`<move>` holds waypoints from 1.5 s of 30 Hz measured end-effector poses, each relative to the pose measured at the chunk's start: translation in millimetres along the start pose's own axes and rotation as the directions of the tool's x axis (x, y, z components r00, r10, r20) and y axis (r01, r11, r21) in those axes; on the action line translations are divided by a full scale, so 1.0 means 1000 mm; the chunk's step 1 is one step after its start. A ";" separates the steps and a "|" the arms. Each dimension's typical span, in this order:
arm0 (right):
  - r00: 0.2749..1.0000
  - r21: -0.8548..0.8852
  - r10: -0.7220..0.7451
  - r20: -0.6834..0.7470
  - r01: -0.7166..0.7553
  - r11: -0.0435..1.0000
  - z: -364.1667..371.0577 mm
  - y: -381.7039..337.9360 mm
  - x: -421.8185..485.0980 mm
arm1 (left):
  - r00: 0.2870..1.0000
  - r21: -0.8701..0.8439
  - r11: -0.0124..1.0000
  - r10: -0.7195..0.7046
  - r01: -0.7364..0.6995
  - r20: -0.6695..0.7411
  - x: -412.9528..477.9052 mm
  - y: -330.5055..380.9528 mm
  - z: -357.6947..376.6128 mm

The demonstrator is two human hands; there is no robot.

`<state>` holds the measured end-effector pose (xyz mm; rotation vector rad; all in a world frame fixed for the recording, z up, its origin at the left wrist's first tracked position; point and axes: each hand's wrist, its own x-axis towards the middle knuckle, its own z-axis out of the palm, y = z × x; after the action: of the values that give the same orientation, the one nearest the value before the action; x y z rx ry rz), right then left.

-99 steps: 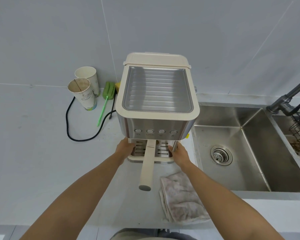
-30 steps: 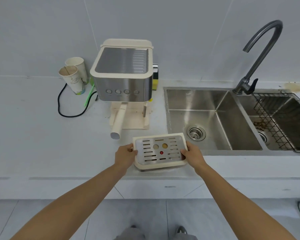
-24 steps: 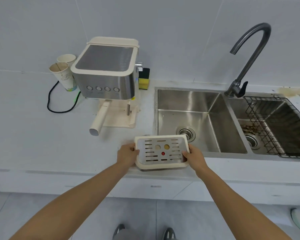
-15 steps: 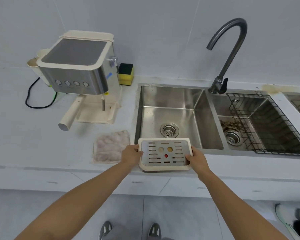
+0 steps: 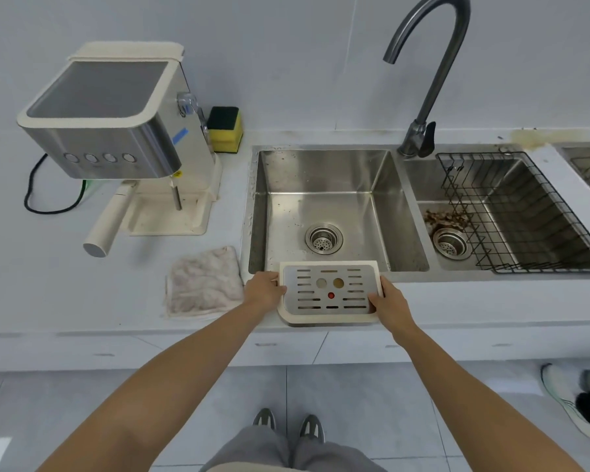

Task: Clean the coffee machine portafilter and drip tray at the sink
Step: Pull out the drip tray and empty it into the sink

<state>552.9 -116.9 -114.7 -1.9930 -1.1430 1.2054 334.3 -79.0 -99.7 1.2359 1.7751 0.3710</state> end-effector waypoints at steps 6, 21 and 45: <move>0.999 -0.140 -0.035 0.031 0.039 0.989 0.000 0.001 0.006 | 0.998 0.117 0.991 0.063 -0.063 0.008 0.004 0.002 -0.003; 0.854 -0.705 -0.266 0.448 0.520 0.483 0.006 -0.012 0.018 | 0.787 0.722 0.339 0.406 -0.602 0.465 0.004 0.014 0.024; 0.725 -0.676 -0.425 0.542 0.677 0.293 0.048 -0.075 0.021 | 0.790 0.718 0.405 0.514 -0.566 0.333 0.009 0.004 -0.050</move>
<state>486.8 -61.1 -87.2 -1.6526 -2.7275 0.4926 295.1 -57.7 -74.6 2.4841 1.4323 -0.1694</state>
